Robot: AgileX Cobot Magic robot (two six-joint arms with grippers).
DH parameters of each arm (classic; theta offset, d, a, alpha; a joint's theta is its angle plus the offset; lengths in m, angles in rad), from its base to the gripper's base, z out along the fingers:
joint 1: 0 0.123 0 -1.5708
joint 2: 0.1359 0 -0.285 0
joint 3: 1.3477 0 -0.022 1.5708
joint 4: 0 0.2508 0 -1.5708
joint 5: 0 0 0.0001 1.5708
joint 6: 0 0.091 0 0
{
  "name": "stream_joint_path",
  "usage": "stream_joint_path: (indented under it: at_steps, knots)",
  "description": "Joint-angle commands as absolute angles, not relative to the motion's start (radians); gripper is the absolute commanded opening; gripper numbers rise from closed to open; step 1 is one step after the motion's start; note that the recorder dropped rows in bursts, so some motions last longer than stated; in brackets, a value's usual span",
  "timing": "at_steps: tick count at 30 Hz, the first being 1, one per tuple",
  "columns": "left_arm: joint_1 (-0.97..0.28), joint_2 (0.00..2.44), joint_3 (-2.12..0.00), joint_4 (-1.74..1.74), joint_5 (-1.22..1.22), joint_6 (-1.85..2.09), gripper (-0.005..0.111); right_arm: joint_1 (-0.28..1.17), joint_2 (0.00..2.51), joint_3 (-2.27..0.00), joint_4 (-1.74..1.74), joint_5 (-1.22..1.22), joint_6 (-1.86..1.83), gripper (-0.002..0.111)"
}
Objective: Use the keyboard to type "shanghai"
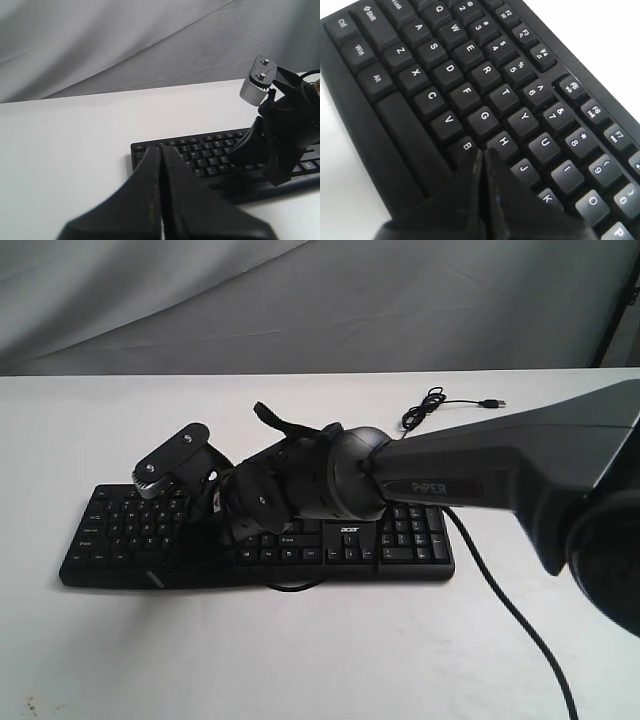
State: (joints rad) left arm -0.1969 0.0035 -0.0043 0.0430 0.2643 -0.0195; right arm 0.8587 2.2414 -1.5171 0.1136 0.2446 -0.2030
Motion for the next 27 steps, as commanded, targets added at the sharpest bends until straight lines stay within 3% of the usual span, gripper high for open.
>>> stream_joint_path:
  at_steps: [1, 27]
  knots:
    - [-0.202, 0.000, 0.000, 0.044, 0.259, -0.022, 0.000, 0.854, 2.238, -1.525, 0.115, 0.249, -0.210, 0.000]
    - [-0.202, 0.000, 0.000, 0.044, 0.259, -0.022, 0.000, 0.848, 2.226, -1.525, 0.104, 0.221, -0.238, 0.000]
